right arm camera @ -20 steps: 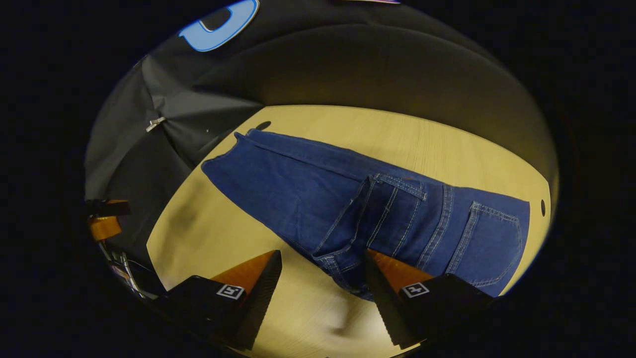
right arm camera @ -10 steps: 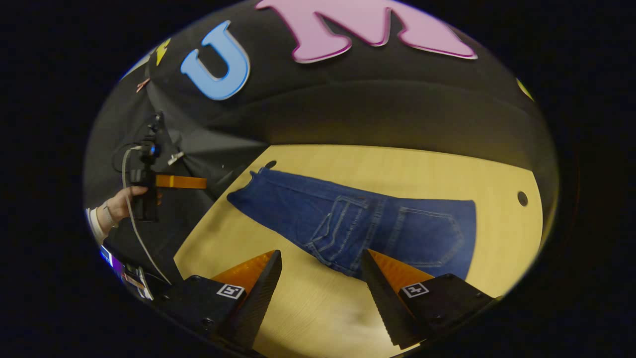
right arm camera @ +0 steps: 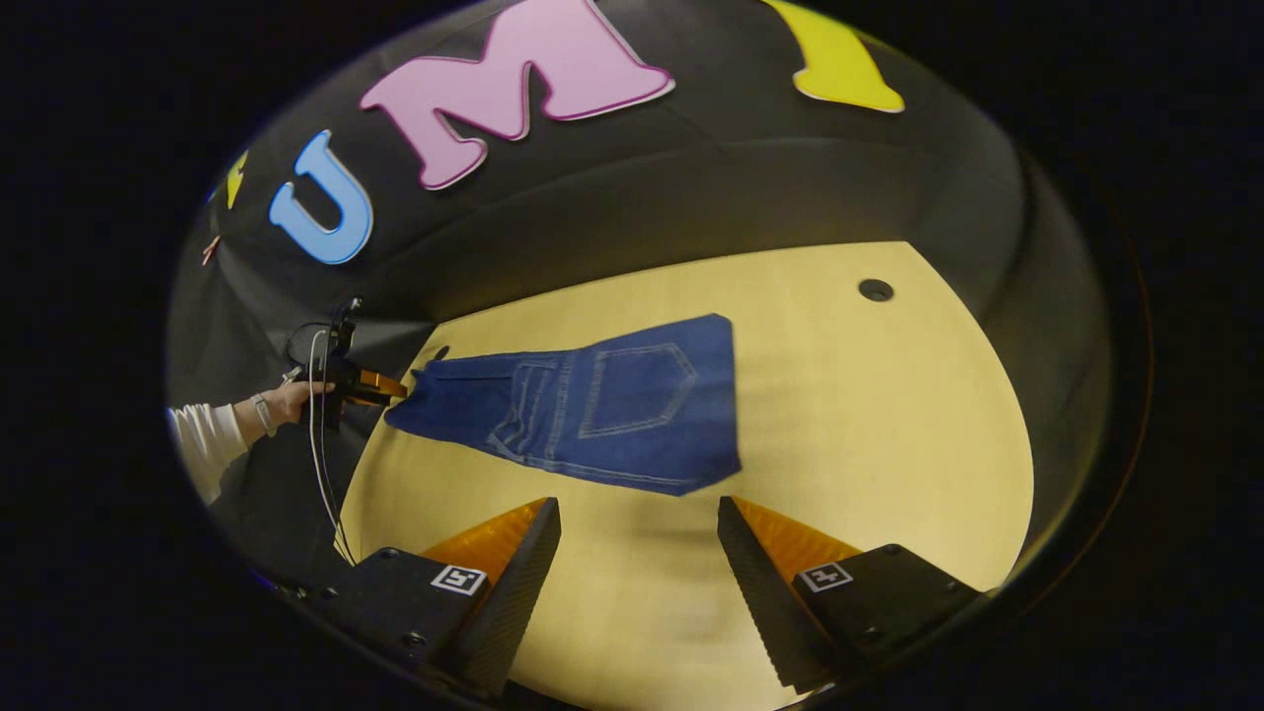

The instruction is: Grasp the waist and the cuffs of the jeans and fold them to make the two legs overlap; first hold the waist and fold one-third of the jeans toward the cuffs, then hold the cuffs and fold the remaining one-third in the same direction to finish folding.

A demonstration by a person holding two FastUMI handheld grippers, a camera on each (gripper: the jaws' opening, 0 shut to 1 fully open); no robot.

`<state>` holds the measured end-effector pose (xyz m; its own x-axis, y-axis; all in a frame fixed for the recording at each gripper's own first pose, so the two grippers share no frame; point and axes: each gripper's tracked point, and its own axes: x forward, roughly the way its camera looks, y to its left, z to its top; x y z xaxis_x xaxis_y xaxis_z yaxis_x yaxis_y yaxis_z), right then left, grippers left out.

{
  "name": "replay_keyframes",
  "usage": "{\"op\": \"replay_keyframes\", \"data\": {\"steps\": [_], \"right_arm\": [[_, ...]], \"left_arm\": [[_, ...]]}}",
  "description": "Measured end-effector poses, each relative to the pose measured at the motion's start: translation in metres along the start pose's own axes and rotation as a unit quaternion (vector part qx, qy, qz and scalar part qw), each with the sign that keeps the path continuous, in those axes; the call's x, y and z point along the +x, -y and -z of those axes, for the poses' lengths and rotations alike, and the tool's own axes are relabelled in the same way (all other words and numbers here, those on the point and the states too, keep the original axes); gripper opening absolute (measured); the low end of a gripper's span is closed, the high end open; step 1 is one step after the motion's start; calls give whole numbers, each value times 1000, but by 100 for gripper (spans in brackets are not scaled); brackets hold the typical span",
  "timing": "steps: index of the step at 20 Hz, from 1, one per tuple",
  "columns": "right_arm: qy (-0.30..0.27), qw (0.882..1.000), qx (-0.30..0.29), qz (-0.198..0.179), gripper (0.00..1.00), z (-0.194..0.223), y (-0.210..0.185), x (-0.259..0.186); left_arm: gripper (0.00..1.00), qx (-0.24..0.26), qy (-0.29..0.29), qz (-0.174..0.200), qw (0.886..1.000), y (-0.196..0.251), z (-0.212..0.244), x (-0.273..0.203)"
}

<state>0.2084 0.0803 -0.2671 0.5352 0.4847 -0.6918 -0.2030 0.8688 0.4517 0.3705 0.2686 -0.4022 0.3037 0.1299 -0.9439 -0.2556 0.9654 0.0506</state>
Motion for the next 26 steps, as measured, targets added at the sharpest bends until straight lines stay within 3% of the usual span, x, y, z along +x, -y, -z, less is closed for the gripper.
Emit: {"op": "replay_keyframes", "data": {"steps": [3,5,6,7,11,13,16,17,19,21,26], "right_arm": [[-2,1000,14,12,98,-5,18,8],[-6,1000,25,-1,98,-11,13,11],[-7,1000,26,-10,98,-13,8,12],[-3,1000,22,-17,98,-19,5,13],[8,1000,0,-25,98,-32,-4,16],[9,1000,-2,-29,98,-34,-5,14],[10,1000,-15,-18,98,-32,-2,13],[13,1000,-19,-18,98,-32,-2,13],[17,999,-21,-19,98,-33,-2,9],[26,999,-19,-21,98,-37,-1,3],[45,999,-7,-25,98,-46,1,-7]], "left_arm": [[97,-2,-21,-12,1000,-2,8,13],[100,16,-15,-8,1000,0,1,15],[95,18,-25,-7,1000,2,7,11],[100,14,-17,-7,1000,2,5,12],[100,28,8,-6,1000,5,5,10],[86,27,3,5,1000,18,10,16],[22,35,13,-3,999,29,7,14],[14,33,10,-10,999,29,6,14],[7,22,12,-21,999,28,6,13],[6,9,16,-25,1000,33,5,5],[6,62,73,39,995,98,-20,-75]]}}
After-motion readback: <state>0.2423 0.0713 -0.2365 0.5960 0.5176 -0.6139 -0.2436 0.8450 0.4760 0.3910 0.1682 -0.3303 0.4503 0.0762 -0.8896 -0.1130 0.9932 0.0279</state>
